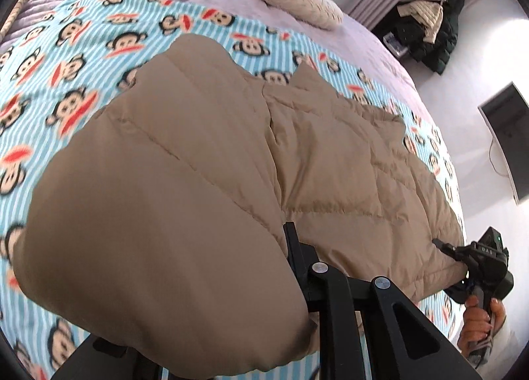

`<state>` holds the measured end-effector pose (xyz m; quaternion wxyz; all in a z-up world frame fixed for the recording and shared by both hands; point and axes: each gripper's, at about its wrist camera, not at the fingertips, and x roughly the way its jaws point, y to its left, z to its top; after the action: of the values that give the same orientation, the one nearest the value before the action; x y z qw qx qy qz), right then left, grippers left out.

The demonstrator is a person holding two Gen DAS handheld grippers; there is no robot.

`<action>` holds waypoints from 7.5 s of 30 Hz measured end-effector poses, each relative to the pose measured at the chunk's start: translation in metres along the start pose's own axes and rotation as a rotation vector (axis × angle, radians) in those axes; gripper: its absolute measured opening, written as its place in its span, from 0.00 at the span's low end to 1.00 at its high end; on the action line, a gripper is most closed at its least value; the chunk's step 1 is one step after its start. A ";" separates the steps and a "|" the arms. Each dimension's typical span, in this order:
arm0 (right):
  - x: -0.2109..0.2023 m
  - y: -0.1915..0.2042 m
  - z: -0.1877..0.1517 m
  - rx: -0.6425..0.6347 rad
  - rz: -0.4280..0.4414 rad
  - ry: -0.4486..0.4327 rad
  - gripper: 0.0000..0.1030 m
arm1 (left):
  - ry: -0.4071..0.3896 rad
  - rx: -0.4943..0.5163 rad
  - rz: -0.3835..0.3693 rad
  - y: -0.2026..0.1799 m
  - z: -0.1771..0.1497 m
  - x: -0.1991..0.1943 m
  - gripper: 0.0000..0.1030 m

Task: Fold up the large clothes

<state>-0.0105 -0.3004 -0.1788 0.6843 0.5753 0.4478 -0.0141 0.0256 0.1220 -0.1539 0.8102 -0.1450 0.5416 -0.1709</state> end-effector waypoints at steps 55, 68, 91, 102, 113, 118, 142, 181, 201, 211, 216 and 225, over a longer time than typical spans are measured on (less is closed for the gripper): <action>-0.029 0.040 -0.151 -0.338 -0.291 0.176 0.53 | 0.121 0.029 0.334 0.010 -0.062 -0.097 0.44; -0.010 0.046 -0.161 -0.275 -0.384 0.156 0.56 | 0.182 0.029 0.295 0.042 -0.031 -0.067 0.89; 0.015 0.067 -0.176 -0.338 -0.539 0.131 0.83 | 0.240 -0.071 0.172 0.115 0.002 -0.018 1.00; 0.014 0.065 -0.178 -0.347 -0.603 0.165 0.83 | 0.414 -0.095 -0.272 0.116 0.005 0.049 1.00; 0.006 0.075 -0.168 -0.388 -0.626 0.078 0.76 | 0.464 -0.019 -0.376 0.082 0.011 0.057 0.25; 0.005 0.079 -0.148 -0.448 -0.565 0.002 0.28 | 0.425 -0.005 -0.371 0.061 0.020 0.027 0.21; 0.062 0.012 -0.022 -0.294 -0.177 0.253 0.10 | 0.343 0.141 -0.112 -0.236 0.030 -0.019 0.21; -0.182 -0.035 -0.097 -0.484 -0.322 -0.115 0.11 | 0.337 0.474 -0.244 -0.379 0.005 0.072 0.52; -0.196 -0.165 -0.077 -0.037 -0.311 -0.048 0.13 | 0.110 0.560 0.160 -0.367 0.011 0.153 0.53; -0.264 -0.105 -0.054 -0.233 -0.271 -0.213 0.15 | 0.110 0.563 0.196 -0.366 0.009 0.158 0.53; -0.212 -0.089 -0.038 -0.339 -0.297 -0.105 0.15 | 0.105 0.556 0.213 -0.367 0.009 0.157 0.53; -0.162 -0.107 -0.025 -0.354 -0.364 0.010 0.17 | 0.123 0.494 0.268 -0.358 0.012 0.114 0.53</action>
<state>-0.1792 -0.3967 -0.1584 0.7584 0.3566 0.5427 -0.0555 0.0342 -0.2488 -0.0930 0.8021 0.1403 0.5459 -0.1975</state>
